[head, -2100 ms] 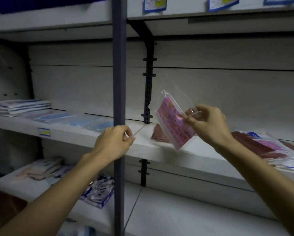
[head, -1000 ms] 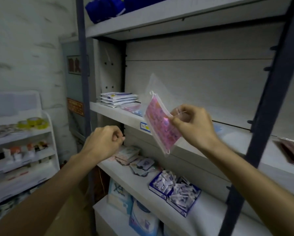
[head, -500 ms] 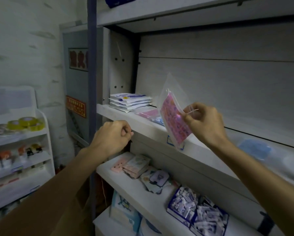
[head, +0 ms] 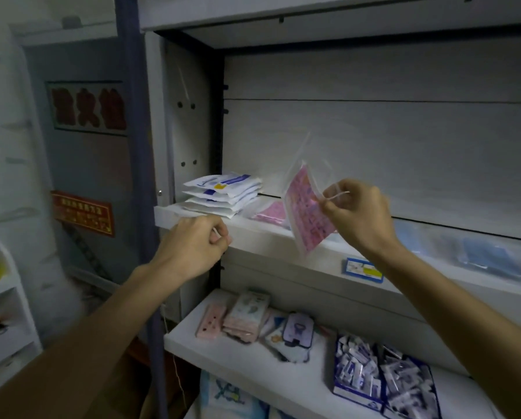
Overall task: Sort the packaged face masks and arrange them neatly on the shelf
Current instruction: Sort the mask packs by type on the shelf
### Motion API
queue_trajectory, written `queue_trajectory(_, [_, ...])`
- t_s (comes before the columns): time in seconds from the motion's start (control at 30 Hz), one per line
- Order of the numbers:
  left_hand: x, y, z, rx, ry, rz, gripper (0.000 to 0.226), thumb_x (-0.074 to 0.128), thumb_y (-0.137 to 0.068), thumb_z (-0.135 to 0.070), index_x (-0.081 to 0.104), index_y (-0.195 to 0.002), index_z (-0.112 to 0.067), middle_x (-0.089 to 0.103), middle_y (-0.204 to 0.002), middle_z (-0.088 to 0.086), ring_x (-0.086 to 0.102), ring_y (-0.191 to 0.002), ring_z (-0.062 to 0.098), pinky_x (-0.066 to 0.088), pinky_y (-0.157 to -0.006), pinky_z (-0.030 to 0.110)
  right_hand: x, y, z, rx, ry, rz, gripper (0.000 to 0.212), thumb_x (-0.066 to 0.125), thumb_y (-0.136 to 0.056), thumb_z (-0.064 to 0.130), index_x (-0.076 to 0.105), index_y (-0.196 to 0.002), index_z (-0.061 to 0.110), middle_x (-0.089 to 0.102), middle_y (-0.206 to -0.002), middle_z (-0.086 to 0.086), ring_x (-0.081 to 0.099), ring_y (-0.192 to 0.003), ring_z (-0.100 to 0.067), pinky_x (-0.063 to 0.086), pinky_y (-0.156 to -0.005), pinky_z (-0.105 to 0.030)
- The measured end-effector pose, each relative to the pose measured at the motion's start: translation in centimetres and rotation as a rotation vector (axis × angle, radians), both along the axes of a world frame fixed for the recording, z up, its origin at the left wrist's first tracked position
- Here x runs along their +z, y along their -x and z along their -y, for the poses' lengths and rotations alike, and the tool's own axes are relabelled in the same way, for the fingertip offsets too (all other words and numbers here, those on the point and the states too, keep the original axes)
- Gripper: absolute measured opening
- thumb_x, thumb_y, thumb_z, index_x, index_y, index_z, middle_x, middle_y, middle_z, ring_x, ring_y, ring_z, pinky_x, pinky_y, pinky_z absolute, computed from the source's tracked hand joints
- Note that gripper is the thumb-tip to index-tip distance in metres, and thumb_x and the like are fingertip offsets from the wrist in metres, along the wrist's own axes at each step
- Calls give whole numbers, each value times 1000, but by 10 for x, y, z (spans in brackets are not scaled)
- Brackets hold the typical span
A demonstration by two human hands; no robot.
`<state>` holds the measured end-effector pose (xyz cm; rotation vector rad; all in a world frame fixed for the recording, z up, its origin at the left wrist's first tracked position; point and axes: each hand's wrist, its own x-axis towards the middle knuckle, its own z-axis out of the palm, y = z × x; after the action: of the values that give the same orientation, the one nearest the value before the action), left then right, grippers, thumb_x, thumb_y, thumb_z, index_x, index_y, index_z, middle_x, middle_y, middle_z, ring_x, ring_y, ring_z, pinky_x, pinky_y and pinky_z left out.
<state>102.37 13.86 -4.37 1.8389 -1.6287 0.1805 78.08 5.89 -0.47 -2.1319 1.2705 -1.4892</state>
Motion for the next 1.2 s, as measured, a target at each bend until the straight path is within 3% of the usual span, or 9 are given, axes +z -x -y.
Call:
queue_trajectory(0.07, [1, -9, 16, -30, -3, 15, 12, 62, -89, -36, 67, -95, -26, 56, -78, -17, 55, -80, 7, 39, -64, 24, 1, -12, 8, -20, -4, -5, 7, 70, -85, 23, 65, -82, 21, 73, -79, 1, 69, -76, -17, 57, -70, -39])
queue_trajectory(0.23, [10, -38, 59, -92, 41, 27, 10, 63, -87, -36, 66, -91, -28, 60, -80, -13, 59, -82, 13, 45, -70, 27, 0, -50, 40, -67, -13, -34, 6, 71, -84, 23, 66, -84, 20, 73, -82, -1, 69, -78, -18, 54, -68, -29])
queue_trajectory(0.37, [25, -69, 92, -88, 74, 69, 9, 63, -87, -35, 67, -91, -28, 61, -80, -13, 56, -81, 11, 38, -67, 24, 1, -84, 80, -91, -63, -29, 7, 72, -81, 22, 68, -84, 17, 75, -84, -4, 69, -82, -24, 55, -74, -35])
queue_trajectory(0.5, [39, -99, 124, -112, 79, 80, 10, 62, -88, -35, 66, -94, -28, 65, -85, -10, 55, -77, 10, 37, -63, 24, 5, -114, 117, -128, -116, 20, 4, 71, -79, 19, 67, -81, 18, 75, -87, -8, 69, -84, -26, 54, -74, -33])
queue_trajectory(0.67, [42, -124, 160, -161, 133, 72, 8, 64, -86, -35, 67, -88, -27, 64, -78, -13, 59, -76, 13, 48, -69, 29, -8, -136, 153, -223, -189, -13, 7, 67, -82, 19, 66, -85, 13, 74, -91, -13, 68, -87, -29, 52, -73, -32])
queue_trajectory(0.87, [54, -145, 190, -262, 158, 86, 6, 62, -86, -31, 67, -87, -27, 63, -74, -15, 58, -73, 9, 44, -67, 26, -27, -133, 161, -602, -276, -400, 49, 57, -88, 53, 60, -115, 12, 65, -115, -15, 57, -109, -36, 47, -89, -39])
queue_trajectory(1.03, [56, -149, 201, -368, 148, 73, 7, 63, -84, -32, 68, -85, -27, 64, -74, -14, 59, -74, 13, 41, -65, 25, -30, -138, 148, -787, -348, -610, 61, 52, -85, 64, 52, -116, 12, 56, -122, -14, 46, -116, -35, 37, -94, -42])
queue_trajectory(1.2, [58, -154, 201, -489, 129, 85, 8, 62, -85, -33, 67, -85, -27, 65, -78, -12, 61, -79, 15, 48, -70, 28, -32, -145, 120, -856, -288, -561, 51, 51, -92, 53, 52, -123, 13, 55, -125, -14, 46, -117, -32, 38, -96, -42])
